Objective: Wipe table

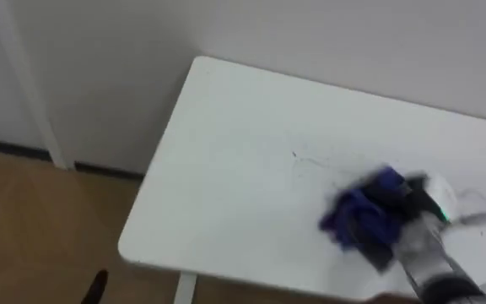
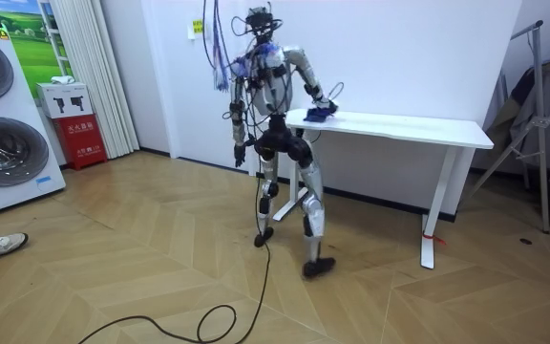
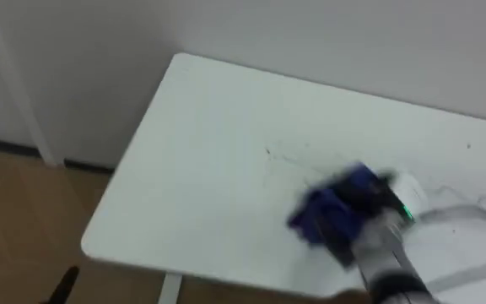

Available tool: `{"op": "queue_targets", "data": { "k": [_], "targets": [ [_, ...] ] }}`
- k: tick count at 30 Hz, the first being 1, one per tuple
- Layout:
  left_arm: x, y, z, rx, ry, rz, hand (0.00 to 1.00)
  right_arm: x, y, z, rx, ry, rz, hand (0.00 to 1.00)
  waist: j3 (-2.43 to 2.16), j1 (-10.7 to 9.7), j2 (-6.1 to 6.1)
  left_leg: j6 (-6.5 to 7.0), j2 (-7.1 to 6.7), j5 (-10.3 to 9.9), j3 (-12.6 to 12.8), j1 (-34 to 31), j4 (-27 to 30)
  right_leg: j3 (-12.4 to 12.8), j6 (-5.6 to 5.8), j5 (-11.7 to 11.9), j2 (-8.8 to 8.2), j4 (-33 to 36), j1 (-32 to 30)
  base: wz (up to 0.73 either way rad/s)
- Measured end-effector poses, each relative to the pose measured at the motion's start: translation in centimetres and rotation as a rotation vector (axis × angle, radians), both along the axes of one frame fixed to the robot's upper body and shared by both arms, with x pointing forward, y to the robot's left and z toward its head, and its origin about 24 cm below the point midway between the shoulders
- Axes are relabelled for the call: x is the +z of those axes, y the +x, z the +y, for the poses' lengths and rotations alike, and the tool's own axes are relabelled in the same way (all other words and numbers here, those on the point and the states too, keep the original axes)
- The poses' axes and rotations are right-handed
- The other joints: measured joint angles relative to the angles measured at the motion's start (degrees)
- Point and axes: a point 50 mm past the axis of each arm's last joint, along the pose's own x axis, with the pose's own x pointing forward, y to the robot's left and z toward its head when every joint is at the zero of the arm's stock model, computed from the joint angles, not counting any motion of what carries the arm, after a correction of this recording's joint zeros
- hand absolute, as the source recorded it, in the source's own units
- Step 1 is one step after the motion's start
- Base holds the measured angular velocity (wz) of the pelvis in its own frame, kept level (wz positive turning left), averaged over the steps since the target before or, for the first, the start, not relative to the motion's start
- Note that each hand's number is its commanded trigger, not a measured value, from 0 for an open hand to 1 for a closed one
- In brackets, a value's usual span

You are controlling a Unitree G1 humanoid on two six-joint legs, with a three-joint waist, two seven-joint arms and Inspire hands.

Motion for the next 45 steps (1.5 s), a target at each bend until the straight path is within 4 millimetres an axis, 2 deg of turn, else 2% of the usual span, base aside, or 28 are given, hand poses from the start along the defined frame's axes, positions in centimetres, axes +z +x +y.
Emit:
{"op": "queue_targets", "data": {
  "k": [2,3,5,6,7,8,9,10,11,12,13,14,16,17,18,20,24,26,27,29,30,32,34,37,39,42,44,45],
  "targets": [
    [0.5,-0.4,1.4,-0.019,0.031,0.024,0.0,1.8,1.3,0.8,0.051,-0.002,-0.05,1.0,-0.15,0.04,-0.28,-3.67,1.52,1.85,-5.74,-2.86,-0.07,0.27,0.02,2.6,-0.88,-2.06,0.19,1.03],
    [0.5,-0.8,1.8,-0.013,0.036,0.04,0.0,1.6,1.2,0.6,0.054,-0.008,-0.042,1.0,-0.22,0.06,-0.38,-4.62,2.14,2.35,-6.85,-2.77,-0.36,0.27,0.19,2.91,-0.99,-1.91,0.03,0.93],
    [0.7,-2.9,3.4,0.044,0.045,0.084,0.0,-0.5,-0.5,-0.9,0.028,-0.017,0.042,1.0,-0.3,-0.45,-0.54,-9.36,4.96,4.32,-10.87,-1.3,-3.09,-1.39,-0.05,3.28,0.0,-1.42,-1.39,0.84],
    [0.8,-3.3,3.7,0.059,0.047,0.088,0.0,-1.4,-1.3,-1.6,0.012,-0.02,0.071,1.0,-0.29,-0.8,-0.52,-10.6,5.76,4.96,-11.86,-0.96,-3.99,-1.62,-0.06,3.3,0.77,-1.17,-1.95,1.06],
    [0.9,-4.1,4.1,0.076,0.054,0.097,0.0,-2.9,-3.2,-3.3,-0.04,0.015,0.101,1.0,-0.47,-2.67,-0.23,-12.04,7.57,6.22,-12.97,-1.26,-4.32,-2.26,4.59,2.74,2.01,2.85,-2.72,1.23],
    [0.4,-5.8,3.6,0.091,0.038,0.136,0.0,-4.5,-5.6,-4.7,-0.097,0.055,0.108,1.0,-1.47,-4.94,0.44,-8.68,9.11,8.39,-12.7,-1.4,-4.41,-5.2,2.74,-1.22,2.64,6.12,-1.91,1.21],
    [0.1,-6.7,3.2,0.093,0.028,0.162,0.0,-5.3,-6.8,-5.3,-0.121,0.068,0.122,1.0,-1.81,-6.13,0.54,-7.52,8.69,9.19,-11.09,-1.11,-3.76,-6.26,2.04,-1.96,2.78,6.1,-0.92,1.07],
    [-0.2,-7.8,2.4,0.086,0.015,0.195,0.0,-6.2,-8.5,-6.4,-0.165,0.077,0.134,1.0,-1.89,-9.14,0.65,-6.99,6.47,9.43,-7.07,-0.34,-2.48,-8.46,0.37,-2.54,3.25,4.47,1.37,0.89],
    [-0.3,-7.5,1.8,0.065,0.008,0.186,0.0,-6.2,-9.6,-7.6,-0.199,0.068,0.131,1.0,-1.84,-11.02,0.49,-5.74,4.11,8.67,-3.78,0.38,-2.52,-9.76,-0.78,-2.21,4.17,2.52,2.44,0.75],
    [-0.3,-7.1,1.5,0.055,0.006,0.17,0.0,-6.2,-9.9,-8.2,-0.217,0.064,0.13,1.0,-1.81,-11.26,0.53,-4.97,3.1,8.18,-2.38,0.89,-2.57,-10.04,-1.72,-1.97,4.63,1.68,2.53,0.25],
    [-0.3,-6.5,1.0,0.045,-0.003,0.139,0.0,-6.0,-10.2,-8.8,-0.226,0.054,0.136,1.0,-1.68,-11.05,0.56,-3.49,0.64,7.24,-0.3,2.44,-3.04,-10.4,-4.08,-1.43,5.11,0.46,2.52,-0.25],
    [-0.4,-5.9,0.5,0.04,-0.014,0.116,0.0,-5.8,-10.0,-9.0,-0.212,0.047,0.146,1.0,-1.69,-11.1,0.79,-2.37,-2.32,6.49,1.02,4.09,-4.01,-9.95,-5.44,-0.91,5.6,-0.66,2.43,-0.34],
    [-0.1,-4.6,-0.1,0.043,-0.035,0.056,0.0,-5.3,-9.5,-9.2,-0.184,0.042,0.15,1.0,-1.61,-10.46,1.19,-1.14,-6.05,5.78,1.34,6.38,-6.96,-7.95,-6.31,-0.57,6.38,-1.01,1.37,-0.57],
    [-0.2,-4.1,-0.5,0.081,-0.067,0.013,0.0,-4.9,-8.7,-8.8,-0.154,0.037,0.156,1.0,-1.53,-9.28,1.74,-0.64,-6.67,5.75,1.97,9.04,-10.5,-5.35,-7.39,-0.56,7.47,-0.94,0.41,-0.84],
    [-0.2,-4.0,-0.7,0.108,-0.082,-0.001,0.0,-4.7,-8.2,-8.4,-0.132,0.03,0.155,1.0,-1.53,-8.49,1.91,-0.74,-6.84,5.87,1.95,10.29,-12.28,-3.91,-7.55,-0.47,8.01,-0.89,-0.12,-1.23],
    [-0.6,-5.1,-1.3,0.199,-0.122,-0.008,0.0,-3.9,-6.7,-7.3,-0.056,-0.016,0.169,1.0,-1.65,-5.93,2.74,-0.6,-7.67,7.12,1.66,13.3,-17.14,0.98,-10.78,0.52,10.04,-1.9,-1.61,-1.2],
    [-0.7,-7.1,-0.9,0.263,-0.102,0.028,0.0,-3.7,-6.6,-7.2,-0.042,-0.002,0.144,1.0,-1.87,-7.2,1.93,-0.26,-8.65,7.97,0.64,13.66,-19.35,3.34,-10.64,0.83,10.36,-2.19,-2.9,-0.22],
    [-0.6,-8.6,-0.1,0.307,-0.076,0.062,0.0,-5.0,-8.5,-8.0,-0.09,0.015,0.153,1.0,-1.74,-9.85,0.52,-0.24,-9.37,7.98,-2.34,13.61,-19.44,0.86,-7.71,1.51,9.74,-3.78,-0.38,0.64],
    [-0.6,-9.0,0.2,0.31,-0.068,0.07,0.0,-5.3,-9.1,-8.3,-0.11,0.022,0.155,1.0,-1.74,-10.68,-0.01,-0.22,-9.64,8.0,-3.2,13.61,-19.47,0.61,-6.94,1.41,9.62,-4.31,0.5,1.01],
    [-0.1,-10.5,1.4,0.346,-0.019,0.091,0.0,-6.9,-12.2,-10.7,-0.27,0.08,0.175,1.0,-1.86,-11.58,-2.62,-0.11,-10.74,7.97,-5.2,13.95,-19.46,0.55,-1.49,1.57,8.79,-6.04,3.08,0.79],
    [0.0,-11.0,1.7,0.364,-0.009,0.097,0.0,-7.3,-13.1,-11.4,-0.328,0.094,0.178,1.0,-1.86,-11.64,-3.02,-0.03,-10.78,7.86,-5.32,14.11,-19.43,0.45,-0.73,1.62,8.8,-6.27,3.76,0.48],
    [0.3,-12.7,2.5,0.42,0.019,0.122,0.0,-8.0,-16.7,-14.8,-0.532,0.092,0.201,1.0,-1.99,-12.09,-3.29,-0.02,-10.75,7.21,-5.82,14.23,-19.04,-1.27,-0.41,1.72,8.95,-7.4,5.54,0.34],
    [0.6,-13.8,3.1,0.432,0.052,0.144,0.0,-7.9,-19.0,-16.8,-0.626,0.073,0.224,1.0,-2.12,-12.7,-3.07,-0.05,-10.71,6.76,-6.44,14.22,-18.6,-1.59,-0.38,1.74,9.1,-7.27,6.06,0.16],
    [0.8,-13.6,3.5,0.433,0.064,0.138,0.0,-7.7,-20.2,-18.1,-0.69,0.059,0.236,1.0,-2.35,-13.04,-2.22,-0.22,-10.38,6.39,-6.49,14.27,-18.41,-1.54,-0.39,1.75,9.42,-7.07,6.84,-0.01],
    [0.6,-12.4,3.2,0.411,0.051,0.116,0.0,-7.4,-19.5,-18.0,-0.683,0.049,0.224,1.0,-2.42,-12.87,-1.51,-0.25,-10.37,6.39,-6.42,14.47,-18.42,-1.32,-0.43,1.77,9.44,-6.97,6.66,-0.06],
    [0.1,-9.7,2.2,0.334,0.013,0.08,0.0,-6.7,-16.7,-17.1,-0.637,0.006,0.227,1.0,-2.37,-12.44,-0.9,-0.43,-10.07,6.6,-5.31,14.45,-18.62,-0.12,-0.75,1.97,9.6,-6.32,5.84,-0.27],
    [-0.1,-7.6,1.3,0.287,-0.025,0.046,0.0,-5.3,-12.1,-14.3,-0.452,-0.061,0.236,1.0,-2.24,-9.81,-0.78,-0.79,-9.14,6.85,-3.47,13.86,-18.86,2.0,-1.91,2.74,10.44,-5.53,3.14,-0.71],
    [-0.1,-7.2,1.1,0.272,-0.032,0.037,0.0,-4.7,-10.5,-12.8,-0.36,-0.093,0.227,1.0,-2.23,-9.58,-0.79,-0.84,-9.02,6.92,-3.44,13.55,-18.83,2.01,-2.14,2.91,10.64,-5.37,2.51,-0.51]
  ]
}}
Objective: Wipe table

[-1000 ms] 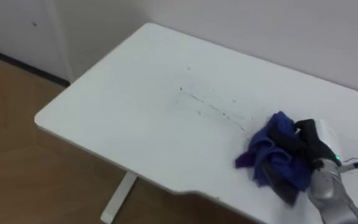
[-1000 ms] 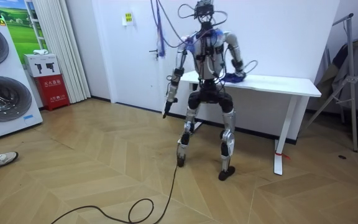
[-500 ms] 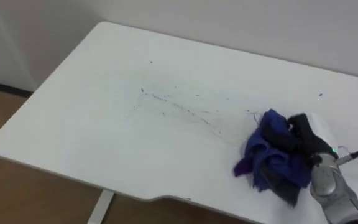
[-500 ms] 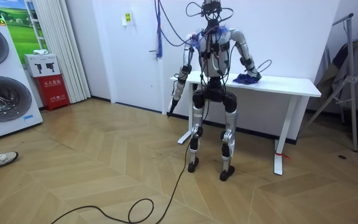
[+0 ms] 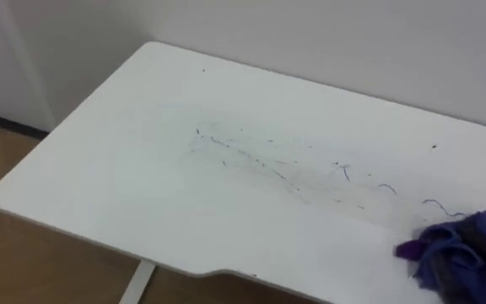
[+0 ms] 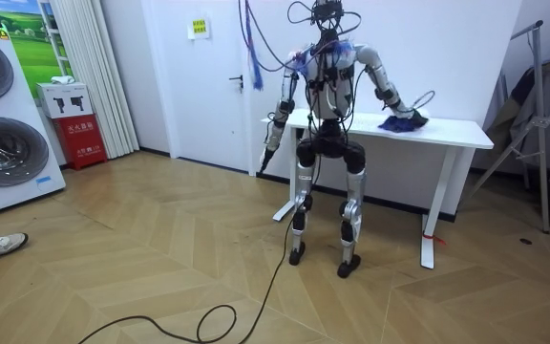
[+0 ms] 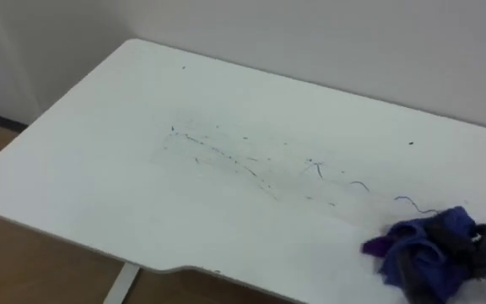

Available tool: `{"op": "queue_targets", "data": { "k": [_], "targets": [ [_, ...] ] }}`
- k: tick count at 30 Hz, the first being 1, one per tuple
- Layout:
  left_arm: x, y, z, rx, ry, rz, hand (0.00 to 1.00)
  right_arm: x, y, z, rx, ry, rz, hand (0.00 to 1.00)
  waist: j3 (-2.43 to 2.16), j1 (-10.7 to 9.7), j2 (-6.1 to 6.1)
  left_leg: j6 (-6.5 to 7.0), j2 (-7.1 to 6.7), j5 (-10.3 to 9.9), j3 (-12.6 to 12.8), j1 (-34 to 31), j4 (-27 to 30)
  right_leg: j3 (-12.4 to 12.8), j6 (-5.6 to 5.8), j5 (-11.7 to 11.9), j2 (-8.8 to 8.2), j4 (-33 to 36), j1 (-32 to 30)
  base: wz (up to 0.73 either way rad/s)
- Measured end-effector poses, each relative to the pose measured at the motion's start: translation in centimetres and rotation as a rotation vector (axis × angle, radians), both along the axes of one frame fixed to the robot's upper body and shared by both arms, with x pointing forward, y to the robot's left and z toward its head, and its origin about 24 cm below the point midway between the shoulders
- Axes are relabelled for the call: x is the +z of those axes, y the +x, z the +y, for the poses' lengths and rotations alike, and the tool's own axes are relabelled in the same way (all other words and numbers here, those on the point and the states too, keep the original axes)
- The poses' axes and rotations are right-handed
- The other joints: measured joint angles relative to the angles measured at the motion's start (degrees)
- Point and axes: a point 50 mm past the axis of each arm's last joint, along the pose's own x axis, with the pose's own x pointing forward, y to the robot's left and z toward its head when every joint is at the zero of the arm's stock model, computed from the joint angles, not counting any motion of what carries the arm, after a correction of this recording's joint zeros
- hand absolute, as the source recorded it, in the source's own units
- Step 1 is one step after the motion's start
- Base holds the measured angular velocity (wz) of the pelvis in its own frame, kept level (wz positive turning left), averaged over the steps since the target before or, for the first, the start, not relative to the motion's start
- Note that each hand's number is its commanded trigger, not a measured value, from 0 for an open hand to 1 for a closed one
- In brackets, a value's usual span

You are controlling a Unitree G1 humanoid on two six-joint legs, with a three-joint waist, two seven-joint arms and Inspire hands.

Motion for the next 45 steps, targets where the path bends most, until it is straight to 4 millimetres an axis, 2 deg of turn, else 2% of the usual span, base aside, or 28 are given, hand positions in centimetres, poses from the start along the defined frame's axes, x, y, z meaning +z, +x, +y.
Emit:
{"op": "queue_targets", "data": {
  "k": [1,2,3,4,5,6,7,8,9,10,12,14,18,20,24,25,27,29,30,32,33,35,36,37,38,41,43,45],
  "targets": [
    [-0.1,0.6,-0.3,-0.027,-0.019,-0.007,0.0,1.8,3.7,3.5,0.198,-0.037,-0.034,1.0,-0.08,0.1,-0.52,-0.26,0.31,0.32,0.02,-0.79,0.03,-0.02,-0.36,0.2,0.36,0.62,-1.3,-0.24],
    [-0.3,1.3,-0.7,-0.062,-0.041,-0.006,0.0,3.8,7.2,7.1,0.378,-0.084,-0.071,1.0,0.44,1.03,-0.08,-0.54,0.7,0.6,-0.09,-1.46,-0.01,-0.01,-0.84,0.51,0.88,0.37,-2.09,-0.11],
    [-0.3,1.7,-0.9,-0.074,-0.055,-0.011,0.0,4.9,8.7,8.4,0.439,-0.098,-0.093,1.0,0.94,1.81,-0.44,-0.68,0.84,0.75,-0.44,-1.6,-0.01,-0.04,-0.97,0.59,1.14,0.12,-2.06,0.21],
    [-0.3,2.2,-1.1,-0.092,-0.074,-0.025,0.0,7.1,10.7,9.7,0.511,-0.101,-0.147,1.0,1.67,3.36,-0.58,-0.91,0.89,1.11,-1.71,-2.74,-0.02,-1.07,-1.09,0.58,1.33,-0.54,-2.27,0.47],
    [-0.2,2.1,-1.0,-0.095,-0.074,-0.023,0.0,9.0,12.1,10.0,0.519,-0.113,-0.195,1.0,1.51,5.73,-1.37,-1.08,0.88,1.35,-3.05,-4.25,0.08,-2.4,-1.21,0.55,1.35,-0.72,-3.5,0.54],
    [-0.2,1.8,-0.8,-0.092,-0.073,-0.01,0.0,9.9,12.7,10.0,0.514,-0.119,-0.214,1.0,1.56,6.64,-1.68,-1.14,0.87,1.45,-3.72,-5.02,0.21,-3.23,-1.24,0.54,1.35,-0.84,-3.98,0.59],
    [-0.3,0.7,-0.4,-0.076,-0.068,0.033,0.0,11.1,13.6,9.8,0.497,-0.13,-0.238,1.0,1.31,8.13,-2.64,-1.18,0.75,1.94,-5.1,-6.08,0.35,-4.74,-1.27,0.57,1.33,-1.05,-4.1,0.64],
    [-0.3,-0.7,0.0,-0.056,-0.059,0.074,0.0,11.3,13.8,9.0,0.471,-0.136,-0.231,1.0,1.39,9.36,-2.67,-1.15,0.56,2.02,-6.43,-6.5,0.12,-6.41,-1.25,0.57,1.32,-1.83,-3.72,0.69],
    [-0.3,-1.5,0.2,-0.047,-0.057,0.096,0.0,11.2,13.7,8.6,0.461,-0.138,-0.221,1.0,1.31,9.65,-2.84,-1.12,0.45,2.05,-7.22,-6.6,0.12,-7.15,-1.25,0.58,1.31,-1.93,-3.34,0.78],
    [-0.3,-3.0,0.5,-0.03,-0.055,0.136,0.0,10.3,13.1,7.5,0.43,-0.132,-0.192,1.0,1.47,9.74,-2.61,-1.06,0.21,2.08,-8.56,-6.74,0.18,-8.6,-1.22,0.55,1.22,-1.96,-2.46,0.84],
    [-0.2,-4.3,0.9,0.007,-0.054,0.168,0.0,8.0,11.4,5.0,0.35,-0.121,-0.104,1.0,1.32,9.87,-2.82,-0.95,-0.36,2.15,-10.42,-6.81,0.19,-9.58,-1.08,0.46,0.99,-2.25,-1.24,0.75],
    [-0.1,-4.6,1.2,0.011,-0.053,0.177,0.0,4.3,7.2,1.0,0.209,-0.069,0.015,1.0,1.29,9.53,-2.87,-0.72,-1.2,2.29,-11.67,-6.87,0.13,-9.85,-0.35,-0.01,0.37,-2.29,-0.27,0.49],
    [0.1,-5.0,1.5,0.028,-0.047,0.163,0.0,1.2,2.3,-1.3,0.053,0.055,-0.009,1.0,1.5,6.63,-2.17,-0.69,-1.53,2.31,-12.69,-3.36,-0.57,-9.86,-0.08,-0.2,0.14,-2.6,2.97,0.02],
    [0.4,-4.0,1.5,0.0,-0.038,0.106,0.0,-0.1,-0.4,-2.6,-0.033,0.09,0.014,1.0,1.1,2.77,-2.56,-0.69,-1.58,2.3,-12.45,-2.33,-0.73,-9.56,-0.02,-0.24,0.23,-2.51,4.48,0.22],
    [0.5,-3.5,1.4,-0.013,-0.033,0.078,0.0,-0.9,-2.4,-3.5,-0.086,0.084,0.031,1.0,0.89,1.69,-2.21,-0.63,-1.49,2.24,-10.79,-0.6,-0.75,-7.88,-0.02,-0.23,0.07,-2.63,4.85,-0.38],
    [0.4,-3.4,1.3,-0.024,-0.034,0.078,0.0,-0.8,-2.3,-3.5,-0.092,0.079,0.021,1.0,0.74,0.95,-1.77,-0.6,-1.49,2.22,-10.38,-0.46,-0.78,-7.83,-0.02,-0.23,0.01,-2.62,4.83,-0.21],
    [0.2,-2.2,0.9,-0.051,-0.039,0.063,0.0,-0.5,-1.9,-3.4,-0.099,0.064,-0.006,1.0,0.69,1.22,-0.95,-0.57,-1.4,2.19,-9.36,-0.57,-0.74,-7.59,-0.02,-0.24,-0.07,-2.62,4.35,-0.19],
    [0.0,-0.5,0.2,-0.084,-0.05,0.035,0.0,0.5,-0.2,-3.2,-0.096,0.033,-0.032,1.0,0.74,1.75,0.44,-0.57,-1.24,2.2,-8.4,-1.54,-0.74,-7.5,-0.01,-0.24,-0.06,-2.66,2.9,-0.24],
    [-0.1,-0.3,-0.1,-0.097,-0.052,0.036,0.0,0.8,0.4,-3.0,-0.088,0.024,-0.034,1.0,0.77,1.78,0.81,-0.57,-1.19,2.19,-8.02,-1.73,-0.81,-7.5,-0.01,-0.24,-0.07,-2.69,2.51,-0.4],
    [-0.4,0.4,-0.9,-0.13,-0.064,0.035,0.0,2.2,2.9,-2.0,-0.052,-0.018,-0.046,1.0,0.71,3.75,2.02,-0.59,-0.74,2.17,-6.26,-2.6,-1.44,-6.84,-0.02,-0.24,0.11,-2.68,0.73,-0.63],
    [-0.4,0.5,-1.1,-0.136,-0.068,0.034,0.0,2.3,3.5,-1.5,-0.033,-0.029,-0.042,1.0,0.68,4.32,2.33,-0.65,-0.49,2.12,-6.08,-2.65,-1.74,-6.7,-0.16,-0.15,0.3,-2.57,0.22,-0.55],
    [-0.7,0.7,-1.8,-0.156,-0.082,0.053,0.0,3.2,5.6,0.3,0.051,-0.095,-0.023,1.0,0.6,6.45,3.16,-0.91,-0.03,2.22,-6.26,-3.5,-1.93,-6.35,-1.09,0.49,0.65,-1.88,-1.47,-0.31],
    [-0.8,0.6,-1.9,-0.157,-0.085,0.063,0.0,3.5,6.3,1.0,0.082,-0.111,-0.022,1.0,0.59,6.89,3.2,-1.09,0.06,2.3,-6.21,-3.7,-1.98,-6.24,-1.19,0.55,0.67,-1.51,-2.01,-0.24],
    [-1.0,0.2,-2.2,-0.156,-0.094,0.084,0.0,4.0,7.4,2.3,0.154,-0.143,-0.015,1.0,0.6,8.53,3.2,-1.49,0.29,2.41,-5.97,-3.94,-2.08,-5.47,-1.45,0.68,0.98,-1.29,-2.75,-0.21],
    [-1.1,-0.1,-2.2,-0.15,-0.097,0.099,0.0,4.5,8.7,4.3,0.24,-0.162,-0.02,1.0,0.64,9.85,2.91,-1.77,0.67,2.63,-5.66,-4.44,-2.03,-4.87,-1.76,0.71,1.34,-1.18,-3.55,-0.19],
    [-1.3,-1.3,-2.3,-0.142,-0.102,0.148,0.0,5.9,10.9,8.6,0.393,-0.174,-0.074,1.0,1.05,12.84,1.76,-1.8,0.89,3.56,-6.0,-4.89,-2.47,-4.62,-2.22,0.51,1.58,-0.58,-4.83,0.01],
    [-1.3,-2.1,-2.3,-0.13,-0.106,0.176,0.0,6.2,11.4,9.8,0.43,-0.166,-0.097,1.0,1.02,13.72,1.53,-1.61,0.4,4.05,-7.28,-4.78,-2.45,-5.59,-2.07,0.42,1.21,-0.7,-4.44,0.41],
    [-1.3,-3.0,-2.2,-0.112,-0.108,0.197,0.0,6.1,11.3,9.7,0.432,-0.16,-0.092,1.0,1.09,13.76,1.32,-1.54,-0.36,4.09,-9.32,-4.41,-2.57,-7.15,-1.5,-0.06,0.64,-0.75,-3.04,0.53]
  ]
}}
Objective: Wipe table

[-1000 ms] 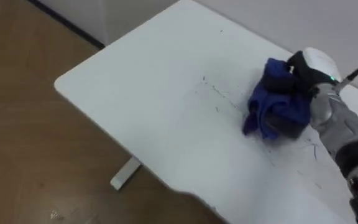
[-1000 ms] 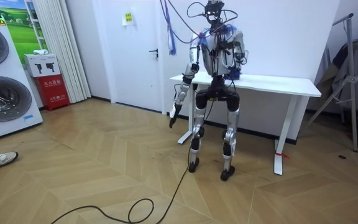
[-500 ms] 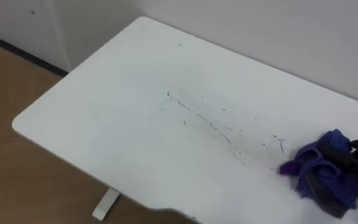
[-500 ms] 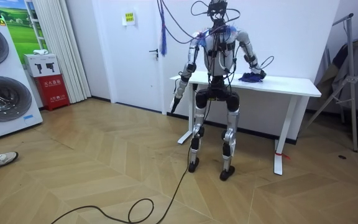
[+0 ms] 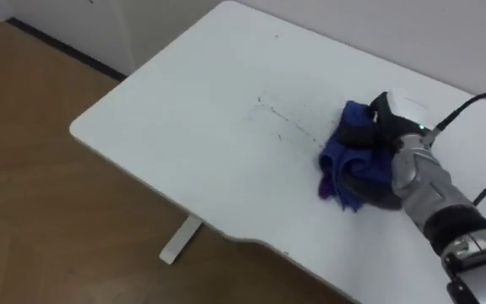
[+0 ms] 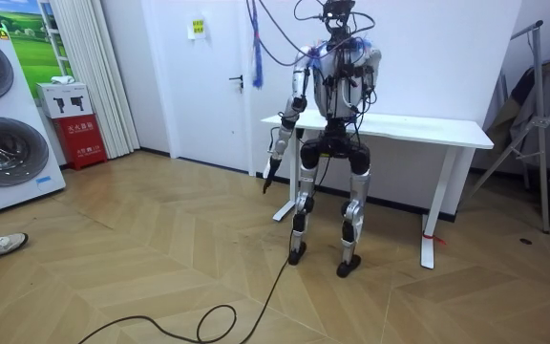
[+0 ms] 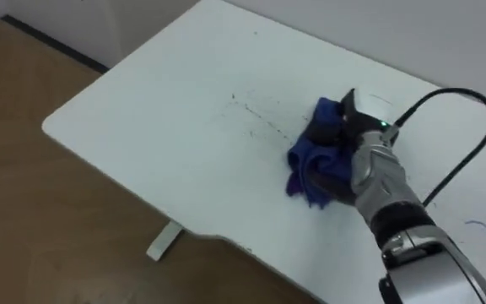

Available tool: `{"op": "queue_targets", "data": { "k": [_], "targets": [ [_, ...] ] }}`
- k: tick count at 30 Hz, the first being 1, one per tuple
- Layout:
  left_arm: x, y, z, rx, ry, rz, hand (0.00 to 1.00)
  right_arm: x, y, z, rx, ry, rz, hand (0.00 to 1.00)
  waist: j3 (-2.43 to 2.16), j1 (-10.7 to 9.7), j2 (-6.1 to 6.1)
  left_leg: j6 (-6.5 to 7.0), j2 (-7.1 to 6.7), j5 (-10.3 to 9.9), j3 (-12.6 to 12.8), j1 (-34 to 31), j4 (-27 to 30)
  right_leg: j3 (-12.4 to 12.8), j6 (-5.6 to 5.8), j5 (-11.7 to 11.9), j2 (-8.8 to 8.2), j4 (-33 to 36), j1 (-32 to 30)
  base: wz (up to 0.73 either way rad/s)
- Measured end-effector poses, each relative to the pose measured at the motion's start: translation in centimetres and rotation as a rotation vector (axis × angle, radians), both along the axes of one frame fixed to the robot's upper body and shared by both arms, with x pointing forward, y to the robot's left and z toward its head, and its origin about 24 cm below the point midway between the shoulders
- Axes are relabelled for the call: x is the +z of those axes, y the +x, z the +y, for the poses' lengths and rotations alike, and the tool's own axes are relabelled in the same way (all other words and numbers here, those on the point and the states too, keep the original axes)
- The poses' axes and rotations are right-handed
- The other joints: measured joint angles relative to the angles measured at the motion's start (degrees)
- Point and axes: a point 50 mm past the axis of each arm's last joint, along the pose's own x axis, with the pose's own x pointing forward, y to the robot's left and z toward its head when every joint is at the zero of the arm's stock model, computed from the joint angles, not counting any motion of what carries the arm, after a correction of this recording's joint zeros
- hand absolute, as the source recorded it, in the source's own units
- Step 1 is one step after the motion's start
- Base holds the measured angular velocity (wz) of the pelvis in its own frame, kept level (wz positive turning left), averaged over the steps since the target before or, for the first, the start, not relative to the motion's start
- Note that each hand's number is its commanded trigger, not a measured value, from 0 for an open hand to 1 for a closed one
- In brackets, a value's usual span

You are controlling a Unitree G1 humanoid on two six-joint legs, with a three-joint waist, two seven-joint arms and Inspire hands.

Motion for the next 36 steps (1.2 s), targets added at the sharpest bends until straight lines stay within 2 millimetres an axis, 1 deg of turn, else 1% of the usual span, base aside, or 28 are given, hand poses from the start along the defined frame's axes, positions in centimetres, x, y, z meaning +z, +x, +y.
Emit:
{"op": "queue_targets", "data": {
  "k": [1,3,4,5,6,8,9,10,11,12,14,15,16,17,19,21,24,26,27,28,29,30,31,32,33,34,35,36],
  "targets": [
    [0.0,-0.4,0.0,0.009,0.0,0.01,0.0,-0.4,-0.4,-0.4,-0.014,0.0,0.011,1.0,-0.06,-0.15,-0.23,0.09,-0.34,0.03,-0.75,0.25,-0.13,-0.84,0.34,-0.33,-0.36,0.02,0.67,0.42],
    [0.1,-0.8,0.0,0.012,0.001,0.019,0.0,-1.8,-1.6,-1.3,-0.037,-0.002,0.054,1.0,0.02,-0.61,-0.31,0.37,-0.58,-0.13,-1.14,1.25,-0.19,-1.35,0.67,-0.53,-0.55,-0.31,2.19,0.27],
    [0.2,-0.9,0.0,0.009,0.002,0.014,0.0,-3.1,-2.9,-1.8,-0.065,0.035,0.069,1.0,0.05,-1.82,-0.35,0.55,-0.75,-0.26,-1.38,1.94,-0.27,-1.55,0.85,-0.64,-0.61,-0.77,3.35,0.25],
    [0.3,-1.0,0.0,0.006,0.004,0.007,0.0,-4.3,-4.3,-2.2,-0.083,0.072,0.064,1.0,0.22,-4.06,-0.08,0.6,-1.02,-0.29,-1.33,2.51,-0.28,-2.28,1.18,-0.85,-0.9,-0.87,4.31,0.27],
    [0.3,-0.9,0.0,0.008,0.006,0.002,0.0,-4.7,-4.9,-2.5,-0.094,0.088,0.059,1.0,0.14,-5.09,-0.11,0.62,-1.12,-0.3,-1.18,2.76,-0.36,-2.48,1.32,-0.94,-1.03,-0.85,4.62,0.18],
    [0.6,-0.9,0.4,0.026,0.025,-0.023,0.0,-6.3,-7.8,-4.2,-0.183,0.174,0.03,1.0,0.1,-8.71,-0.06,1.09,-1.5,-0.65,-0.6,3.98,-0.54,-2.3,1.86,-1.38,-1.38,-1.11,5.94,0.03],
    [0.7,-0.6,0.6,0.03,0.033,-0.041,0.0,-6.7,-8.6,-4.7,-0.215,0.196,0.023,1.0,0.01,-9.53,-0.13,1.18,-1.61,-0.81,-0.44,4.14,-0.48,-2.21,1.95,-1.44,-1.44,-1.25,6.16,0.0],
    [1.1,-0.3,1.0,0.034,0.057,-0.07,0.0,-7.5,-10.3,-5.7,-0.286,0.241,0.005,1.0,-0.33,-11.59,-0.4,1.32,-1.82,-0.95,-0.31,4.17,-0.41,-2.07,2.07,-1.43,-1.5,-1.76,6.48,-0.11],
    [1.4,0.0,1.4,0.036,0.083,-0.097,0.0,-7.9,-11.8,-6.8,-0.356,0.267,-0.017,1.0,-0.52,-13.06,-0.45,1.49,-1.85,-1.07,0.26,4.39,-0.37,-1.17,2.17,-1.37,-1.52,-1.78,6.46,-0.15],
    [1.5,0.1,1.6,0.044,0.095,-0.108,0.0,-8.1,-12.6,-7.4,-0.383,0.261,-0.023,1.0,-0.67,-13.77,-0.46,1.56,-1.85,-1.19,0.62,4.54,-0.31,-0.56,2.18,-1.36,-1.5,-1.77,6.47,-0.29],
    [1.9,-0.2,2.6,0.077,0.139,-0.123,0.0,-8.9,-16.6,-10.2,-0.514,0.248,-0.012,1.0,-1.64,-15.34,-0.37,1.81,-1.84,-2.07,1.66,5.76,-0.34,0.62,2.41,-1.28,-1.52,-1.86,7.51,-0.26],
    [2.0,-0.3,2.8,0.087,0.151,-0.124,0.0,-9.0,-17.6,-10.9,-0.55,0.244,-0.005,1.0,-1.92,-15.64,-0.39,1.84,-1.83,-2.34,1.77,6.04,-0.28,0.77,2.46,-1.29,-1.52,-1.86,7.78,-0.14],
    [2.2,-0.4,3.2,0.101,0.17,-0.128,0.0,-9.1,-19.3,-12.3,-0.618,0.236,0.002,1.0,-2.01,-16.26,-0.39,1.9,-1.8,-2.86,1.95,6.47,0.17,1.0,2.55,-1.33,-1.51,-1.82,8.26,-0.1],
    [2.2,-0.7,3.3,0.11,0.186,-0.126,0.0,-9.0,-20.5,-13.4,-0.665,0.225,0.006,1.0,-2.03,-17.29,-0.35,1.94,-1.78,-3.08,2.11,6.5,0.56,1.22,2.59,-1.3,-1.5,-1.65,8.32,-0.09],
    [2.3,-1.0,3.4,0.119,0.195,-0.122,0.0,-8.8,-21.7,-14.6,-0.731,0.221,0.004,1.0,-2.1,-18.09,-0.24,1.95,-1.7,-3.14,2.44,6.57,0.65,1.59,2.59,-1.26,-1.43,-1.61,8.28,-0.1],
    [2.2,-1.2,3.2,0.12,0.199,-0.123,0.0,-8.7,-22.5,-15.2,-0.756,0.211,0.013,1.0,-2.12,-18.16,-0.14,1.95,-1.59,-3.13,2.78,6.87,0.59,1.95,2.56,-1.23,-1.35,-1.59,8.4,-0.09],
    [1.9,-1.2,2.4,0.11,0.182,-0.122,0.0,-8.5,-21.4,-15.1,-0.766,0.212,0.01,1.0,-2.08,-17.35,0.08,1.9,-1.42,-3.11,3.15,7.07,0.59,2.45,2.36,-1.1,-1.26,-1.34,8.17,-0.1],
    [1.5,-1.4,1.5,0.115,0.149,-0.115,0.0,-8.2,-19.3,-14.7,-0.765,0.202,0.033,1.0,-1.79,-16.21,0.12,1.81,-1.05,-3.1,4.1,7.02,0.62,3.15,2.01,-0.85,-1.13,-0.74,7.74,-0.25],
    [1.3,-1.4,1.2,0.106,0.14,-0.108,0.0,-8.1,-18.7,-14.5,-0.758,0.192,0.041,1.0,-1.76,-15.62,0.15,1.76,-0.95,-3.07,4.39,6.89,0.64,3.46,1.86,-0.71,-1.05,-0.66,7.42,-0.3],
    [1.1,-1.4,0.7,0.086,0.122,-0.098,0.0,-7.7,-17.0,-14.0,-0.722,0.173,0.06,1.0,-1.66,-14.6,0.16,1.4,-0.84,-3.12,4.51,6.33,0.65,3.94,1.59,-0.47,-0.89,-0.27,6.4,-0.32],
    [0.9,-1.4,0.4,0.072,0.106,-0.09,0.0,-7.1,-14.5,-13.1,-0.655,0.165,0.072,1.0,-1.19,-13.51,0.18,1.32,-0.83,-2.95,4.18,5.81,0.68,4.31,1.28,-0.28,-0.72,0.27,5.32,-0.31],
    [0.9,-1.4,0.2,0.06,0.098,-0.084,0.0,-6.7,-13.2,-12.3,-0.6,0.148,0.081,1.0,-0.99,-12.73,0.24,1.29,-0.82,-2.91,3.89,5.51,0.68,4.65,1.05,-0.13,-0.47,0.27,4.74,-0.4],
    [0.7,-1.5,0.1,0.049,0.086,-0.073,0.0,-5.6,-10.0,-10.5,-0.473,0.11,0.076,1.0,-0.47,-10.64,0.35,1.28,-0.82,-2.86,2.86,4.86,0.72,4.72,0.49,0.22,-0.04,0.33,3.57,-0.24],
    [0.7,-1.5,0.1,0.048,0.08,-0.065,0.0,-4.2,-7.0,-8.3,-0.345,0.075,0.054,1.0,0.01,-9.21,0.09,1.08,-0.82,-2.52,1.55,3.72,0.85,4.16,0.15,0.4,0.29,0.25,2.69,-0.06],
    [0.7,-1.4,0.1,0.045,0.076,-0.065,0.0,-3.4,-5.8,-7.5,-0.294,0.061,0.038,1.0,0.29,-8.47,-0.04,0.93,-0.81,-2.28,0.9,3.12,0.88,3.82,0.0,0.33,0.39,0.2,2.36,0.35],
    [0.6,-1.0,0.0,0.039,0.065,-0.067,0.0,-1.5,-3.5,-6.1,-0.216,0.046,-0.002,1.0,1.07,-6.73,-0.13,0.73,-0.81,-1.83,-0.23,2.26,0.84,3.32,-0.17,0.16,0.57,0.03,1.77,0.5],
    [0.5,-0.7,0.0,0.04,0.053,-0.065,0.0,0.1,-1.8,-5.0,-0.163,0.044,-0.038,1.0,1.27,-4.8,-0.04,0.76,-0.8,-1.4,-1.34,1.42,0.85,2.22,-0.3,0.01,0.61,-0.16,0.94,0.56],
    [0.5,-0.5,0.0,0.039,0.049,-0.069,0.0,0.8,-1.1,-4.6,-0.142,0.051,-0.053,1.0,1.25,-4.07,-0.11,0.74,-0.86,-1.2,-2.07,0.8,0.82,1.43,-0.3,-0.01,0.64,-0.59,0.96,0.62]
  ]
}}
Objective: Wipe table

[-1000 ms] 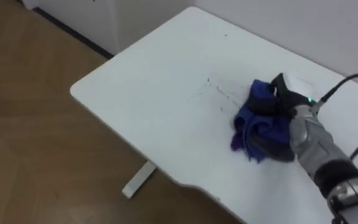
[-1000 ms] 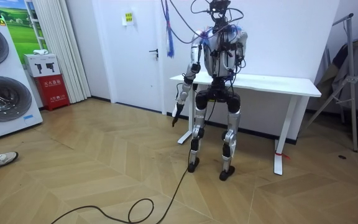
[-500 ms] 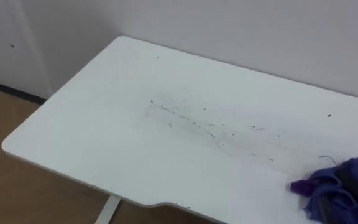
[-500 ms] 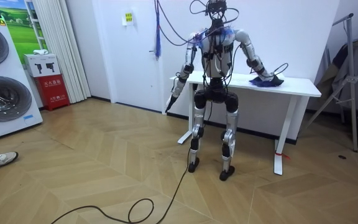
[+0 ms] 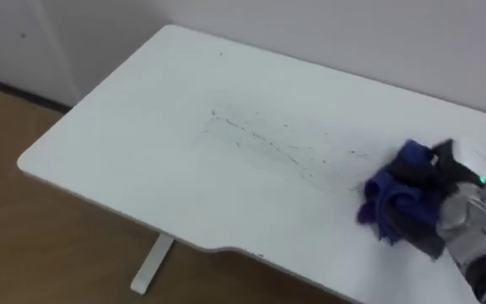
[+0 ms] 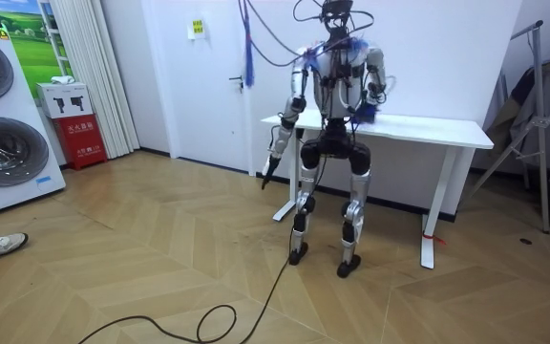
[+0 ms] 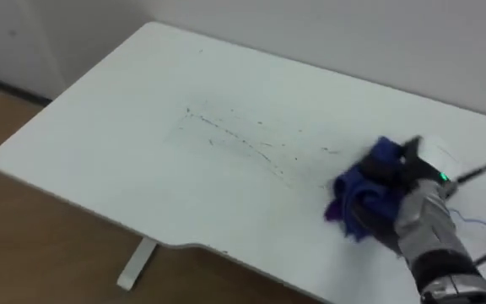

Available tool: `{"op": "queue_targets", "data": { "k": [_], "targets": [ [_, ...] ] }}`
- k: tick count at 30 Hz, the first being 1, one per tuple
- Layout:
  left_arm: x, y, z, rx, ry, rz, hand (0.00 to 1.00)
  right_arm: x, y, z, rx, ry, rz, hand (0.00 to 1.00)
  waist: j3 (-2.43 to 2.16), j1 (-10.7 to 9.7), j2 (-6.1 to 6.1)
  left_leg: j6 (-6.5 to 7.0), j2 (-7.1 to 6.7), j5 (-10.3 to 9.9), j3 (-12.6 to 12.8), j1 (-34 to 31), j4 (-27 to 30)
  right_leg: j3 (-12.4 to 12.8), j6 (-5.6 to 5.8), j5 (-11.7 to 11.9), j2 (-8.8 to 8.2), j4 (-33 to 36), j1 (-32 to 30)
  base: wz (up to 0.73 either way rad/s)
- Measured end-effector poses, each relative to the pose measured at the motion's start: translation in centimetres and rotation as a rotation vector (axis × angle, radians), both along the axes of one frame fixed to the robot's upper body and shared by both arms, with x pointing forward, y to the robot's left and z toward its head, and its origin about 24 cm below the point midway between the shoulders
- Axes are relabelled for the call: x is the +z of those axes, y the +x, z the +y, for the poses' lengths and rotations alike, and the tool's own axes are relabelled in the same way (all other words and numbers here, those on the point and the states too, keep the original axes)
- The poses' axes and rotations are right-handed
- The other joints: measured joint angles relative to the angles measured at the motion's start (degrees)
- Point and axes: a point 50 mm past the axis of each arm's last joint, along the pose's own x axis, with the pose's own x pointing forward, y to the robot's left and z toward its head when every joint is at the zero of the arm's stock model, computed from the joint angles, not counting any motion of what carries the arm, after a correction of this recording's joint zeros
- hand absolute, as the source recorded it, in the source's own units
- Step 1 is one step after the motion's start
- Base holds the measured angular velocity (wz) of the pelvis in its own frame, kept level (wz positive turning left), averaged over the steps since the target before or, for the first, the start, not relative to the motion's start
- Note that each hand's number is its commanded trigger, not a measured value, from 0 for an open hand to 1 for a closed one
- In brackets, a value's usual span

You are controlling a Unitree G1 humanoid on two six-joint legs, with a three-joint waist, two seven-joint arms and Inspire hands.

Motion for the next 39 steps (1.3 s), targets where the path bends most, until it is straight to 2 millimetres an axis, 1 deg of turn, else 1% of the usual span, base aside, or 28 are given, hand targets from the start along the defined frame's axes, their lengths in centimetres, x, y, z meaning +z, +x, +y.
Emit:
{"op": "queue_targets", "data": {
  "k": [2,4,6,7,8,9,11,12,14,15,17,18,20,21,23,25,27,28,30,31,32,33,34,35,36,37,38,39],
  "targets": [
    [0.0,-1.0,0.1,0.009,-0.005,0.038,0.0,1.4,1.3,1.4,0.073,0.014,-0.026,1.0,-0.17,2.59,-0.29,-0.06,-0.24,0.76,-2.21,-0.31,-0.8,-2.01,0.2,-0.2,-0.04,-0.45,0.44,0.57],
    [-0.1,-1.6,0.1,0.018,-0.014,0.068,0.0,1.0,1.2,1.5,0.091,0.005,0.001,1.0,-0.19,2.74,-0.31,-0.01,-0.33,0.8,-2.98,-0.19,-0.65,-2.67,0.29,-0.26,-0.05,-0.32,1.55,0.54],
    [0.0,-2.0,0.1,0.017,-0.02,0.079,0.0,-1.0,-0.2,0.9,0.077,0.011,0.079,1.0,-0.39,2.57,-0.64,0.03,-0.38,0.83,-3.07,0.37,-0.58,-2.63,0.36,-0.3,-0.07,-0.39,2.76,0.41],
    [-0.1,-2.0,0.0,0.008,-0.024,0.081,0.0,-3.0,-1.9,0.1,0.053,0.018,0.145,1.0,-0.38,2.29,-0.78,0.03,-0.43,0.83,-3.15,0.96,-0.57,-2.67,0.36,-0.3,-0.08,-0.41,3.46,0.11],
    [-0.2,-1.9,-0.2,-0.003,-0.03,0.083,0.0,-4.2,-3.3,-0.3,0.015,0.091,0.126,1.0,-0.41,1.53,-0.7,0.03,-0.43,0.83,-2.93,1.69,-0.6,-2.19,0.36,-0.3,-0.18,-0.39,3.93,0.0],
    [-0.2,-1.9,-0.2,-0.005,-0.031,0.083,0.0,-4.6,-3.7,-0.3,0.016,0.102,0.121,1.0,-0.44,1.03,-0.64,0.03,-0.42,0.83,-2.6,2.06,-0.6,-2.11,0.36,-0.3,-0.18,-0.44,4.14,-0.1],
    [-0.1,-1.6,0.0,-0.008,-0.022,0.068,0.0,-6.2,-6.0,-1.0,-0.016,0.154,0.099,1.0,-0.61,-2.74,-0.28,0.03,-0.46,0.83,-1.0,3.46,-0.86,-0.6,0.39,-0.32,-0.16,-0.62,5.52,-0.09],
    [0.0,-1.4,0.0,-0.011,-0.017,0.055,0.0,-6.7,-6.8,-1.3,-0.048,0.181,0.092,1.0,-0.88,-3.65,-0.36,0.03,-0.46,0.83,-0.51,3.87,-0.86,-0.46,0.4,-0.33,-0.18,-0.58,5.77,-0.17],
    [0.2,-1.1,0.2,-0.03,0.009,0.027,0.0,-8.5,-9.9,-2.5,-0.173,0.252,0.075,1.0,-1.72,-7.24,-0.37,0.06,-0.45,0.8,2.33,5.96,-0.98,0.99,0.41,-0.33,-0.37,-0.6,6.94,-0.39],
    [0.2,-1.1,0.4,-0.027,0.016,0.02,0.0,-8.8,-10.8,-3.1,-0.207,0.255,0.077,1.0,-1.82,-8.25,-0.44,0.06,-0.45,0.8,3.08,6.46,-1.0,1.47,0.41,-0.33,-0.41,-0.64,7.25,-0.48],
    [0.6,-1.2,1.2,-0.001,0.066,0.003,0.0,-9.7,-14.9,-6.0,-0.385,0.257,0.08,1.0,-2.67,-12.01,-1.2,0.37,-0.46,0.58,5.01,7.3,-1.01,2.43,0.8,-0.57,-0.66,-0.39,7.29,-0.39],
    [0.7,-1.1,1.4,0.008,0.076,-0.006,0.0,-9.9,-16.1,-6.9,-0.438,0.256,0.079,1.0,-2.72,-12.9,-1.33,0.55,-0.46,0.47,5.35,7.39,-0.99,2.44,0.9,-0.63,-0.69,-0.36,7.25,-0.31],
    [1.0,-0.8,1.9,0.04,0.099,-0.039,0.0,-10.1,-21.1,-10.3,-0.638,0.232,0.099,1.0,-2.79,-15.2,-1.54,1.1,-0.41,0.0,7.82,8.2,-1.08,2.65,1.31,-0.89,-0.98,-0.17,7.22,-0.35],
    [1.1,-0.8,2.0,0.043,0.107,-0.043,0.0,-10.2,-22.4,-10.9,-0.673,0.223,0.11,1.0,-2.84,-15.45,-1.46,1.25,-0.33,-0.37,8.2,8.37,-1.06,2.74,1.49,-1.01,-0.99,-0.17,7.24,-0.4],
    [1.2,-0.6,2.3,0.05,0.125,-0.055,0.0,-10.0,-25.7,-12.3,-0.773,0.192,0.124,1.0,-2.85,-17.43,-1.37,1.25,0.15,-3.13,8.23,7.98,0.18,2.32,1.7,-2.25,-0.78,0.6,7.23,-0.21],
    [1.2,-0.3,2.1,0.044,0.125,-0.06,0.0,-10.0,-26.5,-12.4,-0.804,0.19,0.12,1.0,-2.78,-17.77,-1.45,1.32,0.43,-4.44,9.16,7.97,2.43,2.84,1.58,-2.71,-0.99,2.01,7.18,-0.27],
    [1.0,0.4,1.7,0.005,0.118,-0.063,0.0,-10.3,-25.6,-11.8,-0.809,0.193,0.122,1.0,-2.7,-16.57,-1.44,1.02,1.06,-5.6,11.03,7.81,4.77,4.39,1.25,-3.22,-1.0,3.49,6.11,-0.5],
    [0.8,0.8,1.3,-0.019,0.108,-0.061,0.0,-10.5,-24.4,-11.3,-0.799,0.197,0.128,1.0,-2.65,-15.77,-1.38,1.11,1.64,-6.23,11.95,6.84,6.68,5.26,1.27,-3.37,-0.86,4.61,5.0,-0.56],
    [0.6,1.9,0.6,-0.061,0.09,-0.079,0.0,-10.6,-21.6,-10.1,-0.744,0.19,0.145,1.0,-2.54,-12.37,-0.95,1.21,3.14,-7.38,14.16,4.32,10.35,5.81,0.36,-2.79,-1.12,7.27,1.67,-0.79],
    [0.5,2.6,0.5,-0.078,0.086,-0.086,0.0,-10.4,-18.3,-8.5,-0.655,0.186,0.146,1.0,-2.35,-10.28,-1.07,1.08,4.9,-8.13,16.36,2.32,12.62,4.87,-0.19,-2.44,-1.63,9.59,-1.08,-1.02],
    [0.3,3.5,0.4,-0.107,0.079,-0.089,0.0,-9.7,-14.4,-6.6,-0.533,0.193,0.131,1.0,-1.56,-8.3,-0.83,0.76,6.21,-8.51,17.54,0.52,14.64,2.51,-0.9,-1.68,-2.08,10.61,-2.94,-0.89],
    [0.2,3.9,0.3,-0.125,0.076,-0.087,0.0,-9.4,-12.6,-5.4,-0.462,0.197,0.128,1.0,-1.22,-7.22,-0.65,0.77,7.02,-8.76,17.92,-0.47,15.55,1.27,-0.67,-1.61,-2.31,10.9,-3.62,-0.62],
    [0.2,5.3,0.1,-0.15,0.071,-0.107,0.0,-8.4,-9.2,-2.9,-0.319,0.179,0.116,1.0,-1.1,-4.64,-0.47,0.95,8.89,-8.96,19.12,-2.74,16.99,-0.71,0.69,-2.26,-2.99,13.13,-5.93,-0.34],
    [0.3,6.7,-0.1,-0.17,0.063,-0.146,0.0,-6.6,-5.8,-0.7,-0.18,0.148,0.094,1.0,-0.36,-2.01,0.23,0.41,10.4,-9.0,18.88,-4.8,18.6,-1.53,1.86,-5.45,-5.42,20.65,-8.45,-0.25],
    [0.4,7.3,-0.1,-0.188,0.061,-0.163,0.0,-5.9,-4.5,0.3,-0.119,0.131,0.087,1.0,-0.11,-0.58,0.36,0.0,10.77,-8.77,18.72,-5.38,18.81,-2.07,1.99,-6.62,-7.56,23.91,-9.03,-0.08],
    [0.7,8.5,0.0,-0.213,0.067,-0.201,0.0,-4.1,-2.2,1.7,-0.025,0.097,0.057,1.0,0.06,1.72,-0.2,-0.95,11.01,-8.2,18.26,-6.67,18.72,-2.47,2.2,-7.65,-12.41,26.45,-9.7,0.07],
    [1.0,9.0,0.4,-0.229,0.08,-0.213,0.0,-1.8,0.1,3.1,0.051,0.077,0.001,1.0,0.16,3.71,-0.68,-2.37,11.31,-7.25,16.92,-8.89,18.62,-2.1,2.55,-7.21,-16.19,24.65,-9.71,0.1],
    [1.1,9.1,0.7,-0.23,0.08,-0.212,0.0,-0.8,0.9,3.5,0.077,0.068,-0.025,1.0,-0.02,4.74,-1.07,-3.25,11.87,-6.53,16.52,-9.62,18.29,-1.69,2.66,-6.49,-17.27,22.82,-9.69,0.11]
  ]
}}
